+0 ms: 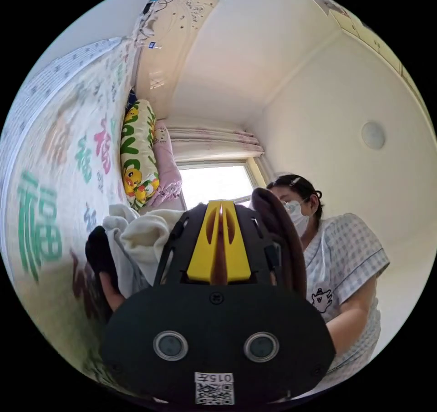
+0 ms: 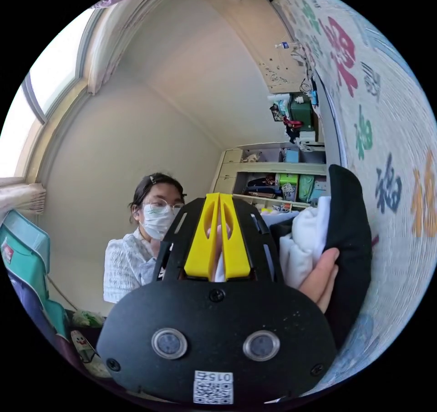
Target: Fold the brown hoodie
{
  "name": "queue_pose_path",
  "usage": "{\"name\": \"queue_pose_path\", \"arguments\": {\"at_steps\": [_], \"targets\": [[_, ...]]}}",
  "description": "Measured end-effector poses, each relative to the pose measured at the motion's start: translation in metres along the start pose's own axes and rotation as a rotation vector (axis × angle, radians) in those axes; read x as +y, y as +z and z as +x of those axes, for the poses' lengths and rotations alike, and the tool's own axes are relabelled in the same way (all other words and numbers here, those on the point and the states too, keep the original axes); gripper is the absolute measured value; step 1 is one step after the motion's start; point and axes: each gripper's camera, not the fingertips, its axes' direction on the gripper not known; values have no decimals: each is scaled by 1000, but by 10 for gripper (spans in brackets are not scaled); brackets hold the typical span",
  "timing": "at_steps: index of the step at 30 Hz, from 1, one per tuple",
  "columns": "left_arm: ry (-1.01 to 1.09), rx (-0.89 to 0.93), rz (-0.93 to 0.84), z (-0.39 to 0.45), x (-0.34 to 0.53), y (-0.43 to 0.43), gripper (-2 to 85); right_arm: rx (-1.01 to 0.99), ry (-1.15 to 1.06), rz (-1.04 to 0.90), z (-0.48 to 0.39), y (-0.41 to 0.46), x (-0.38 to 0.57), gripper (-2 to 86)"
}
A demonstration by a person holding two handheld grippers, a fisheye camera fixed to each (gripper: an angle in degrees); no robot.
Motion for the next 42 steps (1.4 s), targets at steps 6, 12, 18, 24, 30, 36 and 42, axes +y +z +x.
{"name": "queue_pose_path", "arguments": {"at_steps": [6, 12, 18, 24, 30, 36, 42], "targets": [[115, -275, -44, -39, -143, 61, -5, 216, 25, 78, 35, 28, -162, -6], [191, -586, -133, -54, -157, 77, -6, 460, -63, 329, 16, 12, -166, -6], [400, -629, -126, 2, -140, 64, -8, 730, -241, 179, -77, 54, -131, -5], [551, -797, -245, 106, -94, 50, 3, 935, -564, -2, -180, 163, -12, -2], [523, -928, -546, 123, -25, 78, 83, 1331, -589, -180, -192, 300, 93, 77], [318, -1053, -390, 78, -7, 65, 225, 1363, -478, -252, -166, 367, 110, 159], [211, -902, -498, 57, 6, 70, 95, 1481, -472, -289, -177, 409, 122, 127]]}}
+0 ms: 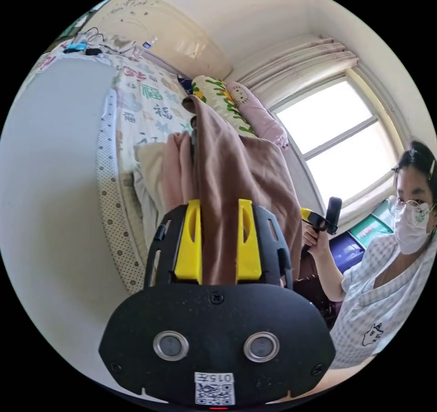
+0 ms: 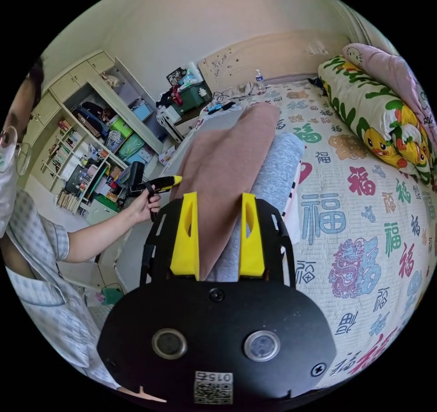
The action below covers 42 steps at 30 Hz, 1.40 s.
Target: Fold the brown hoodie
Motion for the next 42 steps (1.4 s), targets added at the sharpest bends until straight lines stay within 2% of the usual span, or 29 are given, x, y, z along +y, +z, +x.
{"name": "queue_pose_path", "arguments": {"at_steps": [3, 7, 13, 18, 22, 25, 26, 28, 30, 32, 35, 42], "targets": [[22, -22, 55, 7, 11, -23, 34, 105, -35, -28, -33, -6, -5, 93], [111, 35, 61, 15, 23, -50, 7, 207, -69, -59, -74, -13, -11, 57], [246, 252, 147, 31, 54, -134, -1, 268, -63, -29, -149, -47, -1, 8], [234, 338, 262, 1, 142, -272, -3, 108, -89, -63, -263, -26, 29, 1], [166, 346, 227, -41, 218, -355, -3, 28, -52, -169, -329, 41, 72, 0], [38, 234, 117, -87, 282, -399, -2, -70, 85, -277, -352, 120, 121, 0], [-24, 146, 74, -104, 306, -414, -2, -92, 138, -342, -360, 153, 140, 0], [-60, -36, 23, -117, 341, -435, -1, -162, 101, -408, -382, 187, 161, 0], [-45, -187, 18, -127, 381, -456, 1, -154, -39, -423, -410, 207, 179, 0], [-34, -151, 104, -140, 407, -472, 1, -134, -99, -430, -411, 216, 187, 1], [-10, -33, 201, -169, 437, -487, 2, -249, -126, -429, -390, 223, 192, 2], [64, 60, 347, -209, 489, -505, 9, -426, -226, -389, -361, 215, 199, 3]]}}
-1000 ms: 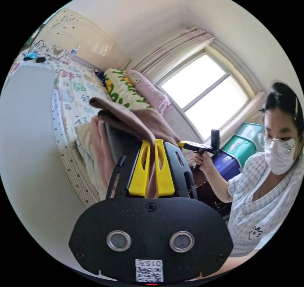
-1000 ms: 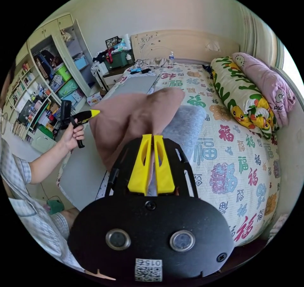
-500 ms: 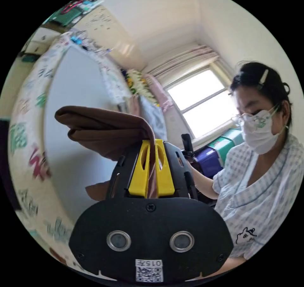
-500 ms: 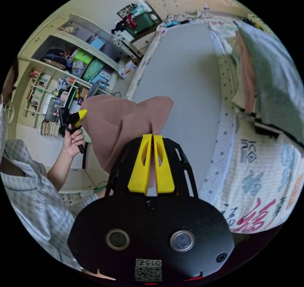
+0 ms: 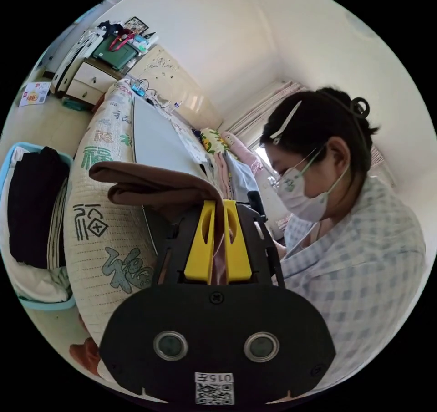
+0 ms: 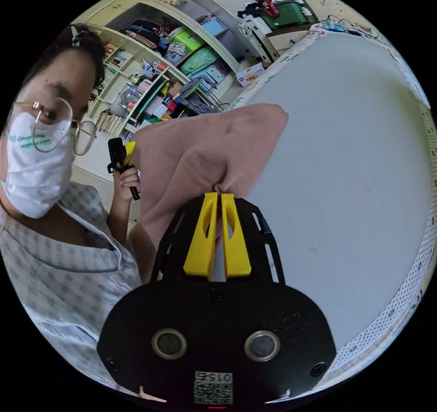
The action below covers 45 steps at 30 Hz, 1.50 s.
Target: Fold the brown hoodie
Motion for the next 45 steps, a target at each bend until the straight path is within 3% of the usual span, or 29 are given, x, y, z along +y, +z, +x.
{"name": "queue_pose_path", "arguments": {"at_steps": [8, 12, 16, 20, 23, 24, 27, 30, 37, 39, 42, 45], "targets": [[68, 15, 123, -18, 49, -36, 29, -40, -100, 76, -6, -22, 34, 4], [22, -7, 195, -35, 78, -64, 26, -103, 34, 227, -8, -42, 66, 2], [48, -74, 164, -45, 87, -78, 13, -1, 117, 291, -43, -73, 79, -2], [-36, 63, 188, -78, 89, -86, 8, 51, 80, 458, -127, -135, 38, -5], [-46, 58, 205, -83, 89, -87, 7, -187, 183, 559, -169, -161, -6, -5], [-41, 29, 205, -81, 90, -88, 7, -180, 181, 572, -196, -169, -23, -5], [-33, -54, 201, -79, 96, -94, 6, 2, 117, 505, -291, -180, -53, -5], [-32, -142, 226, -75, 106, -98, 6, -98, -42, 412, -381, -179, -66, -5], [-78, -143, 269, -80, 121, -109, 4, 188, -250, 431, -519, -149, -37, -4], [-82, -117, 294, -83, 126, -117, 3, 352, -355, 389, -544, -119, -24, -4], [-100, -88, 335, -93, 133, -129, 1, 571, -513, 338, -554, -63, -13, -5], [-131, -123, 409, -105, 138, -150, 4, 670, -567, 228, -528, 5, -22, -3]]}}
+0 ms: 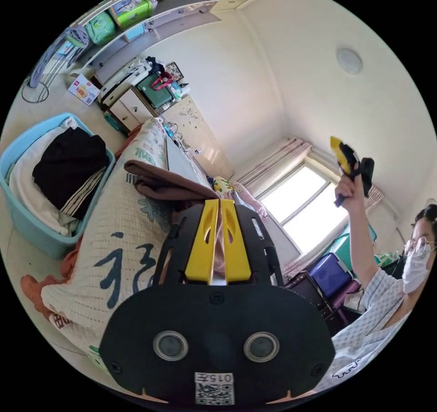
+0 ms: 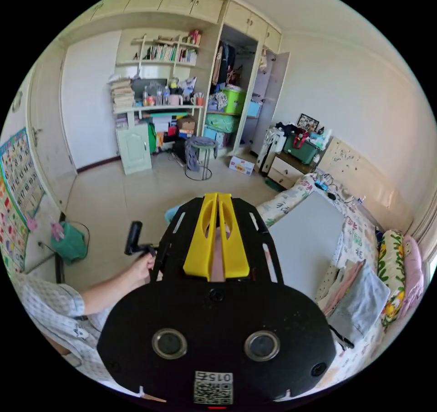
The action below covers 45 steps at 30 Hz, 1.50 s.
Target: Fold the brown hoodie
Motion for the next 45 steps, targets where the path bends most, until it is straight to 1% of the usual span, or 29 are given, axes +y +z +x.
{"name": "queue_pose_path", "arguments": {"at_steps": [1, 2, 3, 4, 6, 8, 11, 13, 15, 17, 18, 19, 20, 22, 25, 27, 28, 29, 30, 32, 34, 35, 38, 39, 42, 45], "targets": [[-1, -35, 14, -2, -1, -4, 6, -15, 2, -40, -1, 18, 0, 0], [6, -93, 21, -6, -5, -8, 15, -66, 18, -131, 0, 58, -1, 6], [33, -97, -5, -6, -10, -6, 28, -119, 35, -217, 2, 98, -4, 45], [51, -82, -30, -6, -13, -2, 42, -134, 49, -255, 4, 118, -5, 64], [102, 12, -157, -4, -18, 23, 84, -164, 93, -374, 7, 192, -14, 120], [136, 65, -246, -1, -17, 45, 100, -166, 90, -437, 5, 240, -24, 130], [232, 103, -333, 8, -17, 73, 105, -137, 39, -549, -5, 314, -46, 139], [268, 81, -347, 10, -20, 79, 97, -130, 26, -616, -10, 354, -58, 153], [275, 81, -356, 6, -24, 82, 80, -171, 15, -709, -14, 398, -70, 165], [283, 65, -373, 4, -25, 85, 76, -150, -49, -806, -23, 426, -70, 161], [296, 61, -384, 4, -26, 86, 76, -93, -104, -860, -29, 440, -66, 150], [304, 60, -390, 5, -26, 87, 76, -62, -137, -877, -31, 445, -63, 129], [320, 55, -397, 6, -26, 88, 78, 23, -186, -880, -32, 449, -58, 87], [328, 54, -397, 7, -27, 88, 80, 11, -167, -823, -23, 441, -55, 64], [288, 110, -394, 3, -31, 88, 79, -82, -66, -659, 14, 395, -46, 56], [256, 157, -374, 0, -35, 85, 80, -147, 33, -491, 59, 335, -24, 52], [250, 160, -362, -1, -36, 84, 80, -165, 63, -449, 72, 319, -15, 50], [242, 155, -337, -2, -39, 80, 82, -187, 134, -359, 98, 284, 8, 47], [230, 138, -306, -3, -41, 75, 84, -209, 186, -272, 120, 250, 36, 41], [194, 93, -245, -8, -44, 68, 91, -230, 261, -172, 146, 208, 85, 34], [140, 6, -188, -16, -47, 61, 98, -241, 331, -88, 162, 177, 139, 30], [96, -65, -156, -22, -47, 58, 109, -247, 372, -37, 169, 163, 175, 28], [-41, -153, -93, -38, -49, 52, 143, -248, 496, 62, 183, 146, 258, 24], [-86, -188, -98, -43, -50, 52, 156, -242, 534, 83, 188, 145, 286, 24], [-186, -268, -92, -54, -49, 56, 165, -248, 603, 89, 204, 155, 341, 22], [-270, -284, -95, -70, -53, 66, 172, -294, 627, 119, 219, 170, 376, 22]]}}
